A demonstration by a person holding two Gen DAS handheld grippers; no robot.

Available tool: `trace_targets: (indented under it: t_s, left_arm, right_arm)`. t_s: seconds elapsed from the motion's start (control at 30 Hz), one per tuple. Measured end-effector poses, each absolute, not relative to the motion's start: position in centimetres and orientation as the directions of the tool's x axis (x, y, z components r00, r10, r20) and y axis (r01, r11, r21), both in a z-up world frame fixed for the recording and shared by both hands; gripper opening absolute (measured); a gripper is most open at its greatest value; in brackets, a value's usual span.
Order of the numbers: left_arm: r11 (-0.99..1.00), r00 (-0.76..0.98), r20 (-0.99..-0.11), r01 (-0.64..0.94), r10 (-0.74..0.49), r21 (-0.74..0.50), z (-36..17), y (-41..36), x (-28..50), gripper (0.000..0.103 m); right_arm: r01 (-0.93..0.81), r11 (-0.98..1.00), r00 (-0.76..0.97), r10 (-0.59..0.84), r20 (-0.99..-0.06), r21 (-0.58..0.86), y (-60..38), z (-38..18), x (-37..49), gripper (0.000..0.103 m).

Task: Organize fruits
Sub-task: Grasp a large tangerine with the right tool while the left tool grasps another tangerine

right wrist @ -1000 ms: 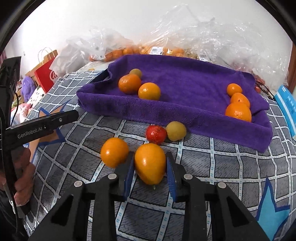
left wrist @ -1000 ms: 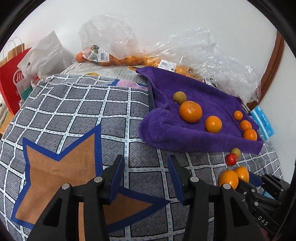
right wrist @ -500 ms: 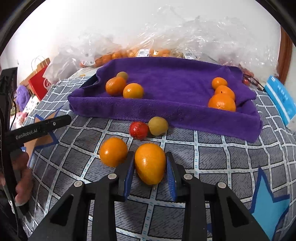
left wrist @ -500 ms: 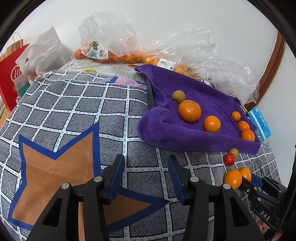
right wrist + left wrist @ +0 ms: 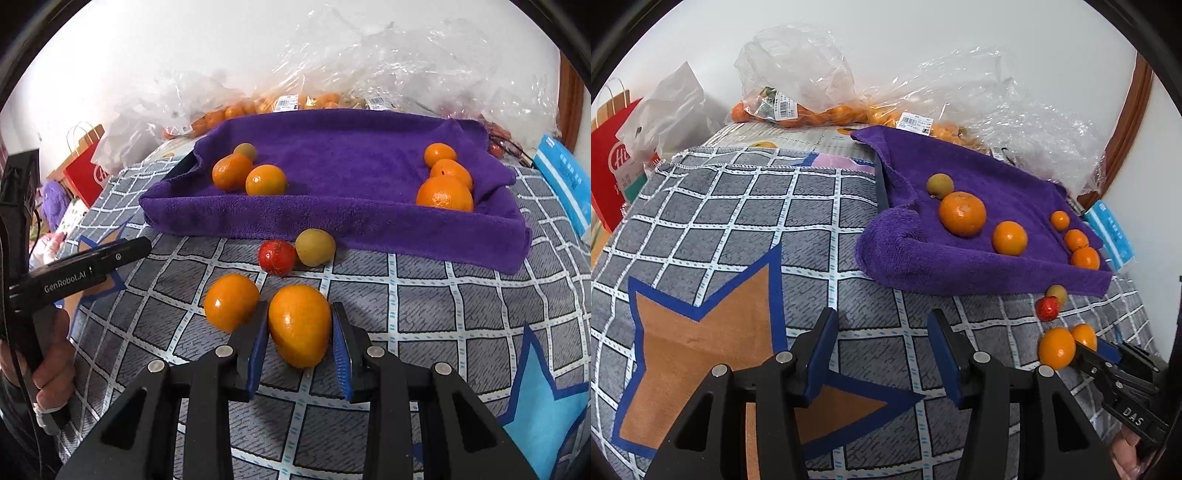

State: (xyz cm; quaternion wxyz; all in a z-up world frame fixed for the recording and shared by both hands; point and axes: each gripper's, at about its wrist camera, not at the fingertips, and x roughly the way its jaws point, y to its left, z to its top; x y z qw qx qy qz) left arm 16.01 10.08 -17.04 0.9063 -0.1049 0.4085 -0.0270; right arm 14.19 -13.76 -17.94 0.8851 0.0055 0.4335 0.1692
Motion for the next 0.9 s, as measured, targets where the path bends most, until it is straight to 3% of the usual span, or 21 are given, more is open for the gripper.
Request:
trace_targets:
  t_s: [0.2,0.47,0.77,0.9]
  left_arm:
    - [0.983,0.655,-0.742,0.000,-0.140,-0.186,-16.5,9.0,15.3,0.047]
    - [0.969,0.671,-0.700,0.154,-0.245,-0.191,-13.6,3.8,13.4,0.047]
    - [0.956,0.609,-0.738,0.225,-0.289,-0.188,-15.0,-0.6,14.4,0.047]
    - [0.953,0.591,-0.753,0.251,-0.288,-0.167,-15.5,-1.5,14.6,0.046]
  right_arm:
    - [-0.257,0.960,0.621,0.250,-0.743,0.108,-14.8,-17.3,13.6,0.032]
    - [-0.179,0.983,0.677,0.149,-0.721,0.035,-19.5,-16.4,12.7,0.032]
    - [-0.117,0.993,0.700,0.071,-0.710,-0.016,-23.1,-16.7,12.5,0.032]
    - [-0.131,0.991,0.679,0.115,-0.725,0.035,-23.7,-17.1,13.0,0.032]
